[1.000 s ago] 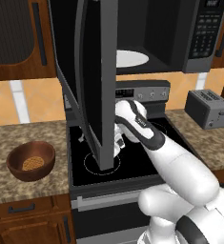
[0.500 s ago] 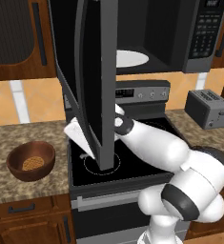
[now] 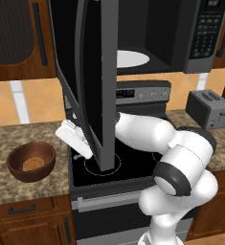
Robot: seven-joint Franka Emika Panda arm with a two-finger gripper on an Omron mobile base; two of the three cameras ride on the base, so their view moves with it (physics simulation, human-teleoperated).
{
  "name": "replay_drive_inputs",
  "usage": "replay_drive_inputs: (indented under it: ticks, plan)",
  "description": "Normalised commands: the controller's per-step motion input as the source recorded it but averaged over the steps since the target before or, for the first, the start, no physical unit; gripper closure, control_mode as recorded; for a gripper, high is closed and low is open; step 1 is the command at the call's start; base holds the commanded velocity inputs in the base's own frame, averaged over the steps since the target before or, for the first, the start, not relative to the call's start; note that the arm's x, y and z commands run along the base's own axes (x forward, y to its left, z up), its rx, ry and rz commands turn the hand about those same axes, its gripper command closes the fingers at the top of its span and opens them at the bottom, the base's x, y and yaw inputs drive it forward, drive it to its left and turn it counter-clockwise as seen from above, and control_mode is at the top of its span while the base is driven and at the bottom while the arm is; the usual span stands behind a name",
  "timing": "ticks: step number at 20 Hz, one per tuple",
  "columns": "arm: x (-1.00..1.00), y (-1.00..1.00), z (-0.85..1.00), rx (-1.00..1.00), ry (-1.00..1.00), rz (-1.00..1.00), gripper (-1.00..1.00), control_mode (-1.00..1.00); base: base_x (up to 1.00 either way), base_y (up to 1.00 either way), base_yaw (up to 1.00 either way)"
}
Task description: Open the microwave, place the bowl with waffle inside the microwave, then close the microwave door and turn it on.
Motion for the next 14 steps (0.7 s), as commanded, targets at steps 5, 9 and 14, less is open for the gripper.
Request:
replay_drive_inputs:
  ticks: [5, 9, 14]
  plan:
    - [0.36, 0.28, -0.25, -0.12, 0.00, 0.00, -1.00, -1.00, 0.00, 0.00, 0.00]
    - [0.45, 0.26, -0.28, -0.13, 0.00, 0.00, -1.00, -1.00, 0.00, 0.00, 0.00]
    - [0.45, 0.29, -0.29, -0.12, 0.00, 0.00, -1.00, -1.00, 0.00, 0.00, 0.00]
